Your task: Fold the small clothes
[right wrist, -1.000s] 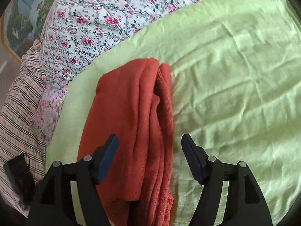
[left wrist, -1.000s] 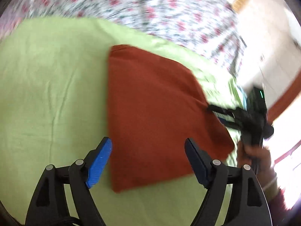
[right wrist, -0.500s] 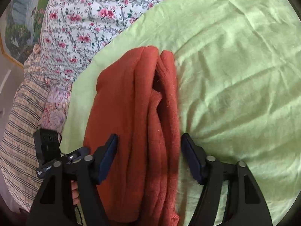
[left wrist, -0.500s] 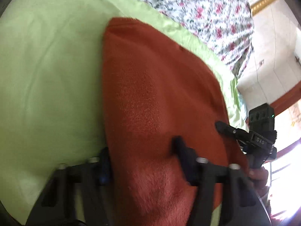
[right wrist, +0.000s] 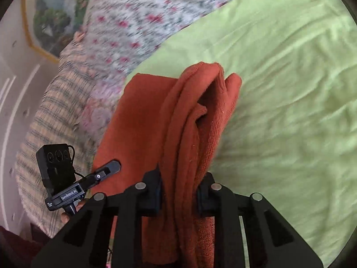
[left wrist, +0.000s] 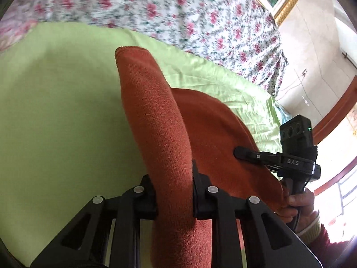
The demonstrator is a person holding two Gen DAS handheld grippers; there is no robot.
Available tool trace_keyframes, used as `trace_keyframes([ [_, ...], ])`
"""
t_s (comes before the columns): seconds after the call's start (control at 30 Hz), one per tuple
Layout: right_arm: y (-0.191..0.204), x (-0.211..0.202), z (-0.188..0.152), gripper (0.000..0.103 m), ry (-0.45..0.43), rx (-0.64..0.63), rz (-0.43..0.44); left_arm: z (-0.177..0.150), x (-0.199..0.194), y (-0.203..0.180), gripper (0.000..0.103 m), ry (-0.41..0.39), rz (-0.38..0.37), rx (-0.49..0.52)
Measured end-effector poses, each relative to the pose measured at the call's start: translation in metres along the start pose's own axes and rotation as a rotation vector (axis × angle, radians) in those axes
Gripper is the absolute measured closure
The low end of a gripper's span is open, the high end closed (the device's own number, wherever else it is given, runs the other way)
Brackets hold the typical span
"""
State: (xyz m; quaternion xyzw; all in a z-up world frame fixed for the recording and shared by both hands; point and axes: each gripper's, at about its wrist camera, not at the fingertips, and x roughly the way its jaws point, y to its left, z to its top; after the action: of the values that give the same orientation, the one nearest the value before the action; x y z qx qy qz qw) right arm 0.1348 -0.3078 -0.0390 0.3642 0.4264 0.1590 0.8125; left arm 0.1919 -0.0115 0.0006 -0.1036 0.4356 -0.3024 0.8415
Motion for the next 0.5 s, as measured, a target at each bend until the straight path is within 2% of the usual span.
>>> trace_keyframes([
  [0.1,0.010,0.017,-0.019,0.079,0.036,0.001,0.024,-0.020,-0.019,0.018,0.083,0.010,0.038,0.005],
  [0.23,0.019,0.041,-0.040,0.079,0.085,-0.004,0.008,-0.040,-0.017,0.042,0.083,0.035,0.048,-0.045],
  [0.43,0.013,0.047,-0.043,0.079,0.087,0.014,-0.031,-0.050,-0.006,0.053,0.080,0.042,0.061,-0.077],
  [0.5,0.012,0.051,-0.044,0.078,0.095,0.017,-0.049,-0.053,-0.002,0.056,0.075,0.052,0.070,-0.092],
])
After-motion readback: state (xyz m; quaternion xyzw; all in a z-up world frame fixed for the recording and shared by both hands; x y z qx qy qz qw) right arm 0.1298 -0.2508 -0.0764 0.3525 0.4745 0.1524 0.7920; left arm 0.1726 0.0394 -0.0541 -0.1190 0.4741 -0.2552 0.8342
